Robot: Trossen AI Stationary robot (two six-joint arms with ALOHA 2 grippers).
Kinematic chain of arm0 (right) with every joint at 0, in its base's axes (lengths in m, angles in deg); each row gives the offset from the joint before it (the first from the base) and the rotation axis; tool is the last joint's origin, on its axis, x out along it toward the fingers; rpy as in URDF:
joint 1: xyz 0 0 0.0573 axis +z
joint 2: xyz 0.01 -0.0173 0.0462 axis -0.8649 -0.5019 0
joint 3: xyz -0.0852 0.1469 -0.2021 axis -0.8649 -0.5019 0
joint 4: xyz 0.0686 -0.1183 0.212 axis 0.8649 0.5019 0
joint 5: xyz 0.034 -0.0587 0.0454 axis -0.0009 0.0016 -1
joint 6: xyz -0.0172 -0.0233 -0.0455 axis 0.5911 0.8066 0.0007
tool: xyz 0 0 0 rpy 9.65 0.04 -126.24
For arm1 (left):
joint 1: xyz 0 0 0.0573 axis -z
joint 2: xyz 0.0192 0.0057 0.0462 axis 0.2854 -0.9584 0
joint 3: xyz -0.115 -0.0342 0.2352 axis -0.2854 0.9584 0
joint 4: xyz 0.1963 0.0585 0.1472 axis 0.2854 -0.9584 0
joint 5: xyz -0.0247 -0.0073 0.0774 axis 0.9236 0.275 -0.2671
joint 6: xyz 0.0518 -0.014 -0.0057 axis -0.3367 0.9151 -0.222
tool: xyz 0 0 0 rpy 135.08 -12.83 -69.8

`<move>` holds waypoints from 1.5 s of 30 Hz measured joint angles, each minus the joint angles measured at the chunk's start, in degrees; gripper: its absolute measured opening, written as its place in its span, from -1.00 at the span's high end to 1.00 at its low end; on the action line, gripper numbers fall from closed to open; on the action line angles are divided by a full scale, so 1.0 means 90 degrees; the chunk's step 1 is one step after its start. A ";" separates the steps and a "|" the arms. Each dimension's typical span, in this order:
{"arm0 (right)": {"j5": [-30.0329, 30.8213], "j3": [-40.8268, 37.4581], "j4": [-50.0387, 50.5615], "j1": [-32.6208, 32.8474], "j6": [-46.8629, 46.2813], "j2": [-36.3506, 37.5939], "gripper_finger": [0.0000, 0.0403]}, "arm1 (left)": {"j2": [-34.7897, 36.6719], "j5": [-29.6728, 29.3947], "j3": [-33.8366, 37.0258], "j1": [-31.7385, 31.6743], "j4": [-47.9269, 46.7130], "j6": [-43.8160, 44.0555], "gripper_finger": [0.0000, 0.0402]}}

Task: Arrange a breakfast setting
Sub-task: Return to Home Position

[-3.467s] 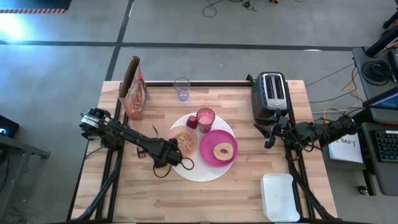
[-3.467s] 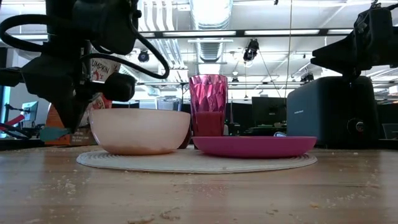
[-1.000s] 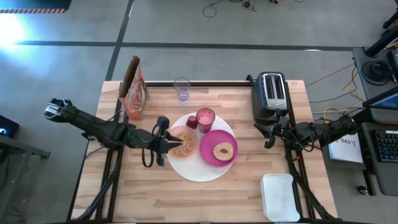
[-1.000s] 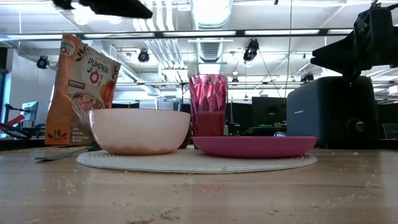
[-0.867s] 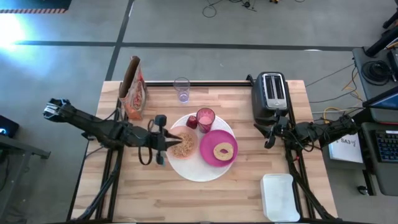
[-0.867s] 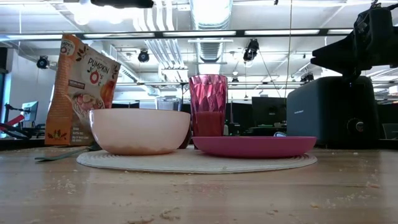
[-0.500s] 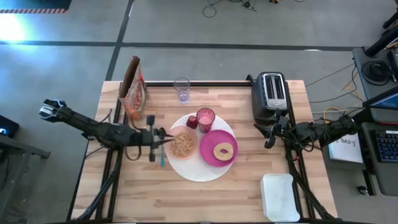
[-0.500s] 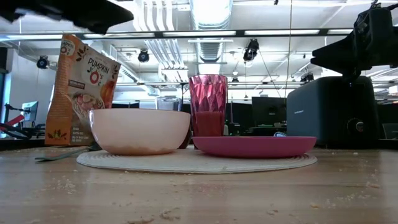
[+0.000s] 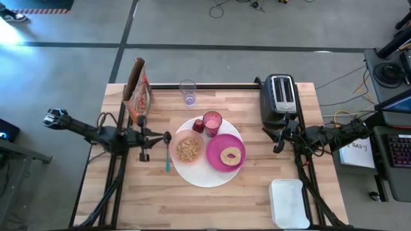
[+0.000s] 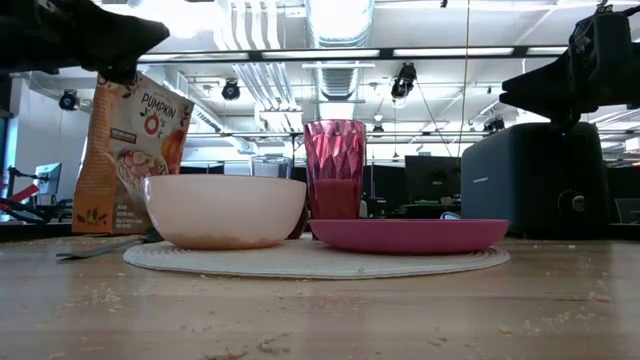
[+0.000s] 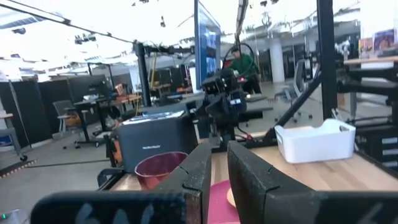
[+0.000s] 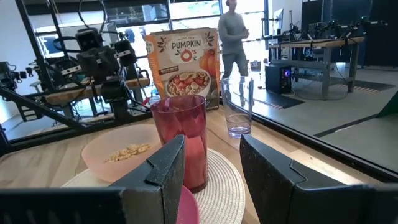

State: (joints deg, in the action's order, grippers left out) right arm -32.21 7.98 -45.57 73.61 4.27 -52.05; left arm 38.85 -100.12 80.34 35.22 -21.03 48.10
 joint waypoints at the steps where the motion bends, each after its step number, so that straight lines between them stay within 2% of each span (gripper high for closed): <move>1: 0.0000 0.0000 0.0000 -0.0002 -0.0004 0.0000 0.29 | 0.0154 -0.0002 0.0055 -0.0001 -0.0032 -0.0008 0.82; 8: 0.0000 0.0000 0.0000 0.0000 0.0006 0.0000 0.29 | 0.1239 -0.0001 0.0442 -0.0001 -0.0495 -0.0015 0.82; 23: 0.0000 0.0000 0.0000 0.0000 -0.0004 0.0000 0.29 | 0.2623 0.0000 0.0443 -0.0001 -0.2984 0.0570 0.82; 45: 0.0000 0.0000 0.0000 -0.0001 -0.0001 0.0000 0.29 | 0.2683 0.0000 0.0449 -0.0001 -0.3034 0.0492 0.82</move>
State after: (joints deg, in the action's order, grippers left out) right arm -32.21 7.98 -45.57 73.61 4.26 -52.05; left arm 63.00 -100.12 84.38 35.21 -48.34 52.53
